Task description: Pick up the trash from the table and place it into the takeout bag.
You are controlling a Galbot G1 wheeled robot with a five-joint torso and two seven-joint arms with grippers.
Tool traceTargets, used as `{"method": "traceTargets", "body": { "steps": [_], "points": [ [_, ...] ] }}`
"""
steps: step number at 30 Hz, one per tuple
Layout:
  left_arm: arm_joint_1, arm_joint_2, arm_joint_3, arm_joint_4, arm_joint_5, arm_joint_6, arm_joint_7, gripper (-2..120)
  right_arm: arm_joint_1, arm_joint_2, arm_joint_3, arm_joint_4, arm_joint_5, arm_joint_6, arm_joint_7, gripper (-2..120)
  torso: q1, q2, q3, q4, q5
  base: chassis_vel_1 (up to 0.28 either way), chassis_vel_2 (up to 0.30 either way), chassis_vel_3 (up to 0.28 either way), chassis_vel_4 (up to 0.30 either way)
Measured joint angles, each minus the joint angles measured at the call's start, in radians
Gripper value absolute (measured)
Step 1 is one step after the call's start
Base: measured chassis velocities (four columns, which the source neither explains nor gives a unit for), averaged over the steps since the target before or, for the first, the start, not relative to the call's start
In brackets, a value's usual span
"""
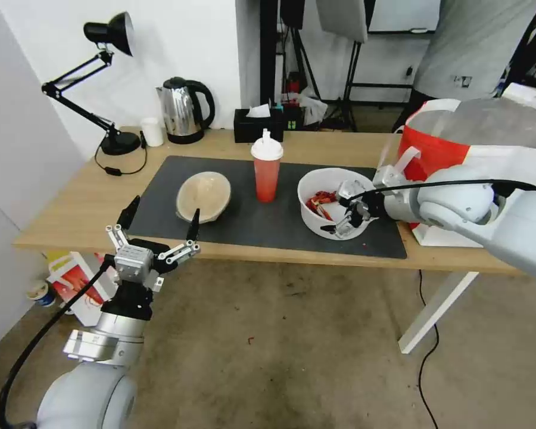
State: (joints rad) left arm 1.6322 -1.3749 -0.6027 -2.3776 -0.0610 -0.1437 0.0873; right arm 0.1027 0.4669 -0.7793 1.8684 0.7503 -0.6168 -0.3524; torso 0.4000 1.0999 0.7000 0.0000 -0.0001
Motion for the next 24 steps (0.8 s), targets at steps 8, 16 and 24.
{"method": "traceTargets", "body": {
  "steps": [8, 16, 24],
  "points": [
    [-0.011, -0.002, 0.005, 0.013, 0.001, -0.001, 0.000, 100, -0.036, 0.039, -0.012, -0.061, -0.050, -0.009, -0.026, 100, 0.000, 0.000, 0.000, 0.0001, 0.0000, 0.000, 0.000, 0.000, 0.000],
    [-0.013, -0.004, 0.008, 0.016, 0.001, -0.003, 0.000, 100, -0.076, 0.050, -0.007, -0.075, -0.071, -0.013, -0.022, 100, 0.000, 0.000, 0.000, 0.0000, -0.0001, 0.000, 0.000, 0.000, 0.000],
    [-0.017, -0.007, 0.014, 0.017, 0.005, -0.003, 0.000, 100, -0.101, 0.054, 0.003, -0.080, -0.084, -0.014, -0.010, 100, 0.000, 0.000, 0.000, -0.0001, 0.0000, 0.000, 0.000, 0.000, 0.000]
  ]
}}
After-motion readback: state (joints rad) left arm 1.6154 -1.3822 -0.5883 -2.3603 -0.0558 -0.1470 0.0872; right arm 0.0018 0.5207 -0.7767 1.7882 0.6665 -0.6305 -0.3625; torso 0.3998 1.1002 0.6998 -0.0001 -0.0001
